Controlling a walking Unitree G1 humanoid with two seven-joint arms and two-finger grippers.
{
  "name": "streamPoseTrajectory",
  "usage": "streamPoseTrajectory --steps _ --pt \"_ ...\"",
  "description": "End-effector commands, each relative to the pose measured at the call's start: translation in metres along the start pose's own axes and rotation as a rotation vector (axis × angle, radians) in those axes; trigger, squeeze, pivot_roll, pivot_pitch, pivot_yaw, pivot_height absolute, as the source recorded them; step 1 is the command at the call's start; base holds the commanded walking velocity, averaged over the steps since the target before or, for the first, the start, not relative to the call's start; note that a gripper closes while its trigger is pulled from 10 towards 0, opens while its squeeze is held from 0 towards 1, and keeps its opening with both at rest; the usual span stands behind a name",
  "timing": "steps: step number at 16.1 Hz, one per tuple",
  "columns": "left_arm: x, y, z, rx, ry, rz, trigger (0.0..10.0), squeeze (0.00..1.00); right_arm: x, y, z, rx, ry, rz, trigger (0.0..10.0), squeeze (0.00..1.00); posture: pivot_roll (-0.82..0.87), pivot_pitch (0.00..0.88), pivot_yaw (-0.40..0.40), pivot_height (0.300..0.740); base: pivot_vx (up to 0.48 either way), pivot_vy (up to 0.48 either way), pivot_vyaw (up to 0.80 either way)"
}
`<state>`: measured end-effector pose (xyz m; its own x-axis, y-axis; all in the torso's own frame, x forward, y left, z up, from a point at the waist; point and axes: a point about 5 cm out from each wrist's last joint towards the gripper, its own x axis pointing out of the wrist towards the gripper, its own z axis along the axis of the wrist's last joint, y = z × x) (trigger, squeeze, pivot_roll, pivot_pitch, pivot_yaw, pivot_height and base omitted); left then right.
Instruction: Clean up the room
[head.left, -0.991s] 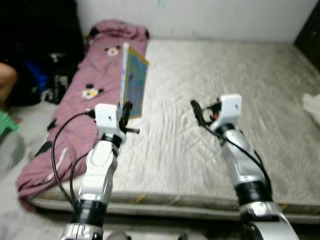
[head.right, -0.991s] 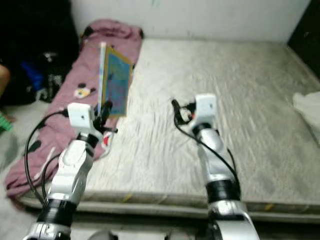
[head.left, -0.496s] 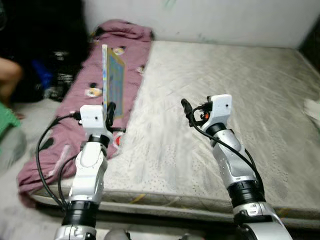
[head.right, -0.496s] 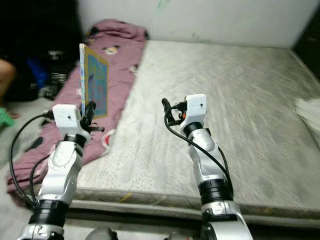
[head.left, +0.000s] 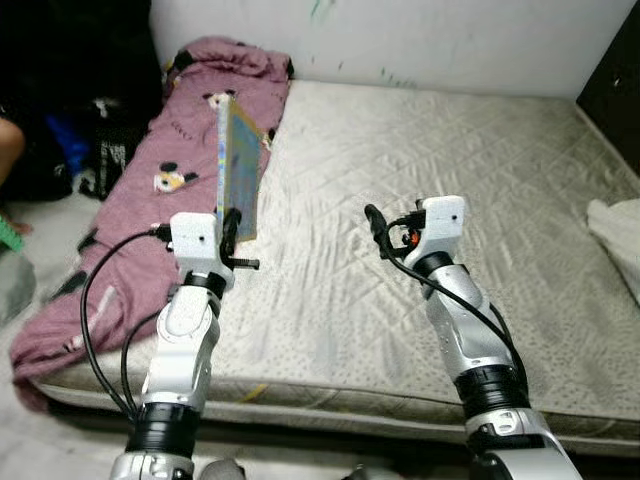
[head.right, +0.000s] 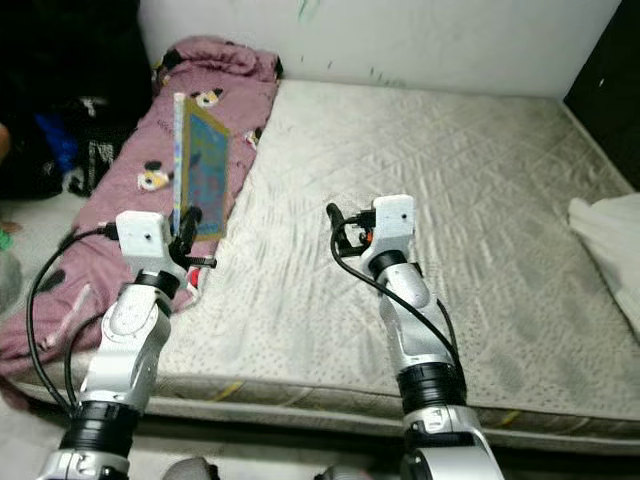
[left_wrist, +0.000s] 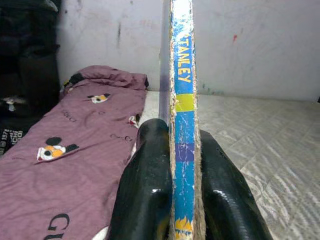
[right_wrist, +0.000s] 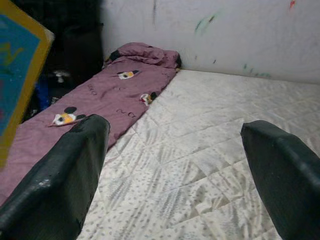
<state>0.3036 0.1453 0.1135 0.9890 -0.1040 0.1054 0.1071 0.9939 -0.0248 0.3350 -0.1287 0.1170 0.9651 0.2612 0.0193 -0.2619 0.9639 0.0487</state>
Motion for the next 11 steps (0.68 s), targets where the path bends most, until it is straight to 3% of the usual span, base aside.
streamPoseTrajectory --steps 1,11 --pt "0.0035 -0.0025 0.0113 -0.005 -0.049 -0.008 10.0 0.0 0.0 -0.0059 0.0013 -0.015 -0.003 -0.018 10.0 0.0 -0.09 0.0 -0.004 0.74 0.0 -0.48 0.0" --pt "0.0066 -0.0036 0.0134 -0.014 -0.058 -0.003 10.0 0.0 0.0028 -0.0078 0.0029 -0.024 -0.005 -0.019 10.0 0.0 -0.1 0.0 -0.015 0.74 0.0 -0.48 0.0"
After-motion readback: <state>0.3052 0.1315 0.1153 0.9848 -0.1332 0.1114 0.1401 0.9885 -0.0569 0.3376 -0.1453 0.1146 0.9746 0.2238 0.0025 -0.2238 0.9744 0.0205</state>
